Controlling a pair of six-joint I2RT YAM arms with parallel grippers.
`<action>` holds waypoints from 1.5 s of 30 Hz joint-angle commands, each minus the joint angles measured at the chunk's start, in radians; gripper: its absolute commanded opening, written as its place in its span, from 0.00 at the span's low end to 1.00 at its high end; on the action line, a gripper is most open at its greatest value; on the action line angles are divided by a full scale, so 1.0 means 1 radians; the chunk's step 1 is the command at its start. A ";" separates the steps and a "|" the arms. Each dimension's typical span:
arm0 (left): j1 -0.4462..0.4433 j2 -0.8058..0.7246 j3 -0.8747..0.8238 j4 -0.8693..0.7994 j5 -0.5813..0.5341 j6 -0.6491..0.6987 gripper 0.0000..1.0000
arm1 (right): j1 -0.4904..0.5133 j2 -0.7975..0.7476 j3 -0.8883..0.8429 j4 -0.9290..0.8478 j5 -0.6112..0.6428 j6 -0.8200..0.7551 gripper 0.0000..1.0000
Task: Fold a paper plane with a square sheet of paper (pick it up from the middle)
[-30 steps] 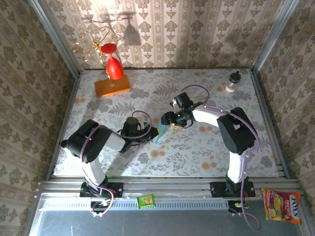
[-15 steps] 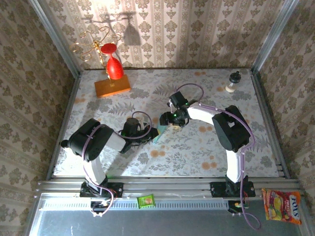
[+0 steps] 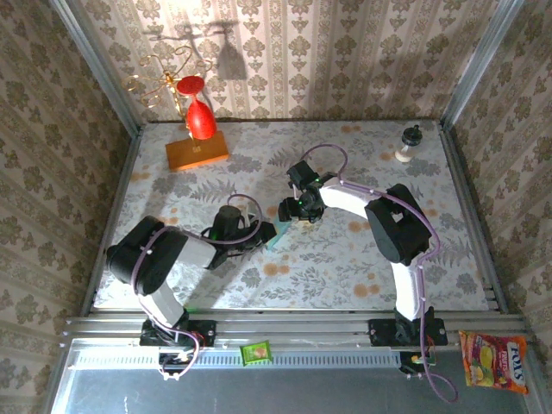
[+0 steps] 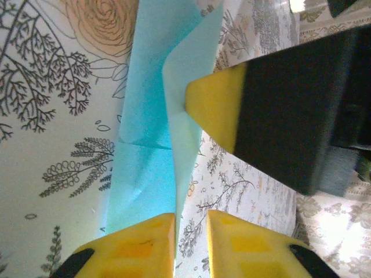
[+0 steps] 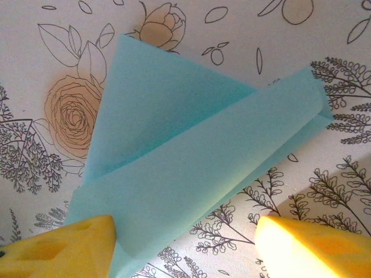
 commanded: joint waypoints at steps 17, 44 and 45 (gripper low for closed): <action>-0.040 -0.094 0.199 -0.575 -0.127 0.347 0.51 | 0.001 0.104 -0.025 -0.008 -0.010 0.028 0.70; -0.052 0.004 0.294 -0.584 -0.068 0.426 0.47 | -0.002 0.102 -0.023 -0.015 -0.030 0.020 0.68; -0.052 0.005 0.295 -0.583 -0.067 0.429 0.46 | -0.002 0.100 -0.024 -0.014 -0.029 0.019 0.68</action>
